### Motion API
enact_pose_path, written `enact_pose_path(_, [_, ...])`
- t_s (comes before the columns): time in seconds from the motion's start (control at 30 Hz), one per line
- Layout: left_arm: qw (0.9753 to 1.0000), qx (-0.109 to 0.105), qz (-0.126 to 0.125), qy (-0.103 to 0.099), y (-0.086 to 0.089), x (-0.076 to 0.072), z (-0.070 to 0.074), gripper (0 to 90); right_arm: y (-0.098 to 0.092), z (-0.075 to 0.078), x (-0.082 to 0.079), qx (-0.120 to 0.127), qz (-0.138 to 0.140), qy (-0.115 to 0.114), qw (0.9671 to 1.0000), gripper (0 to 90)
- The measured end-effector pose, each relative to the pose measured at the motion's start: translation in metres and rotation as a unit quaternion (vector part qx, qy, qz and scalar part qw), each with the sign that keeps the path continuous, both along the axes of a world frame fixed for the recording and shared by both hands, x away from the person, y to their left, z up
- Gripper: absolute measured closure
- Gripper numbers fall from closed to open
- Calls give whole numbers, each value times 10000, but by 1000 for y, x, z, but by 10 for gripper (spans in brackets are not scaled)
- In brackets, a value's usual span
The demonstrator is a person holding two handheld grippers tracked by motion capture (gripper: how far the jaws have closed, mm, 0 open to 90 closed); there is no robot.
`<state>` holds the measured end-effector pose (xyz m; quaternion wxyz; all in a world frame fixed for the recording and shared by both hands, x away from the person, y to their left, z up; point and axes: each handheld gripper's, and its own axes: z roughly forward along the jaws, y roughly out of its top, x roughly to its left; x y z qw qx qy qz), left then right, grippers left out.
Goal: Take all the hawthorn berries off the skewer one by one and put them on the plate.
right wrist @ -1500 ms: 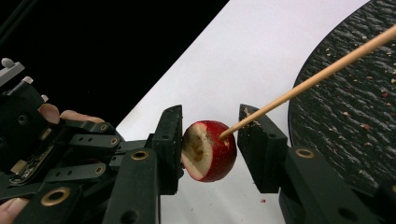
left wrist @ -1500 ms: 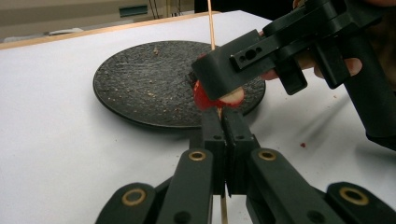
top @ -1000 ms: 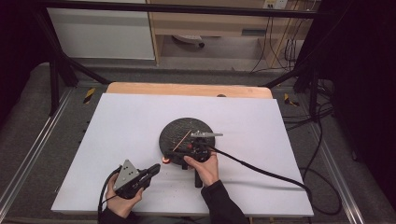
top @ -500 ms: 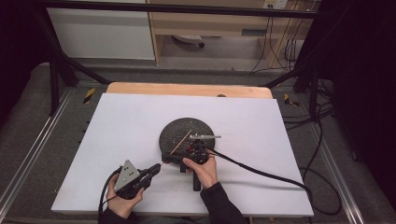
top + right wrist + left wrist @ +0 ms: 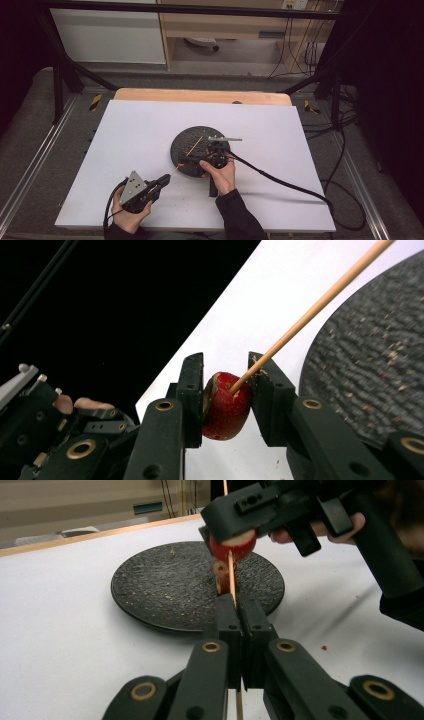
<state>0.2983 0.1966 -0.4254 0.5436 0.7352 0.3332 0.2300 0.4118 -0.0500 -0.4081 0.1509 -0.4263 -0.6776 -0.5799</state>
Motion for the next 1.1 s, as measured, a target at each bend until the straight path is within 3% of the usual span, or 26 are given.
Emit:
enact_pose_path(0.37, [10000, -59, 10, -30, 1, 0, 2, 886, -19, 21, 21, -25, -313, -77, 9995, 689])
enact_pose_path(0.77, [10000, -64, 25, -36, 3, 0, 2, 886, -31, 32, 39, 13, -479, -88, 9988, 691])
enact_pose_path(1.1, [10000, 9, 29, 24, 4, 1, 0, 886, -50, 42, 54, -120, -929, -296, 9952, 695])
